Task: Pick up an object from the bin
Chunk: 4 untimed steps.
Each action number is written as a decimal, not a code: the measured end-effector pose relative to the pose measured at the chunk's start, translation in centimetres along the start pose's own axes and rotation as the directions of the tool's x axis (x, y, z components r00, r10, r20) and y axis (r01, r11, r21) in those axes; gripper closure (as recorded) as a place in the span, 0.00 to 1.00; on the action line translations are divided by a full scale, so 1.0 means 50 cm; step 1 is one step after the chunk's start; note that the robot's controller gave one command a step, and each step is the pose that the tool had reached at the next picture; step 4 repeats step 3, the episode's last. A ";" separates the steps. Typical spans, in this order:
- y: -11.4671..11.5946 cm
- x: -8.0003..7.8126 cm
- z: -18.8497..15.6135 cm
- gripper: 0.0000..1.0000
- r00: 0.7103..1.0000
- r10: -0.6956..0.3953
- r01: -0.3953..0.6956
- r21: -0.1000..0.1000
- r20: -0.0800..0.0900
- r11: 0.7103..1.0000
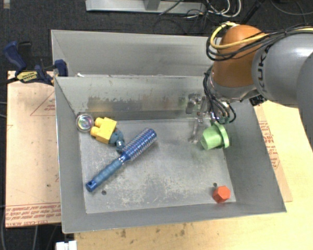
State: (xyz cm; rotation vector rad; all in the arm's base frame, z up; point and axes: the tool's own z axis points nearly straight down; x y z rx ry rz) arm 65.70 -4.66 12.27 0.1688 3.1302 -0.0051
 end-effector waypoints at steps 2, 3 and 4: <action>-0.211 0.000 0.055 1.00 0.992 -0.127 0.127 -0.006 -0.001 0.992; -0.180 -0.003 -0.173 1.00 0.996 -0.088 0.088 -0.003 0.007 0.996; -0.180 -0.003 -0.173 1.00 0.996 -0.088 0.088 -0.003 0.007 0.996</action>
Offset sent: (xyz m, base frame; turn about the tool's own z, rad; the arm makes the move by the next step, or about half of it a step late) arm -0.0127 -0.1065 -0.0289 -0.1291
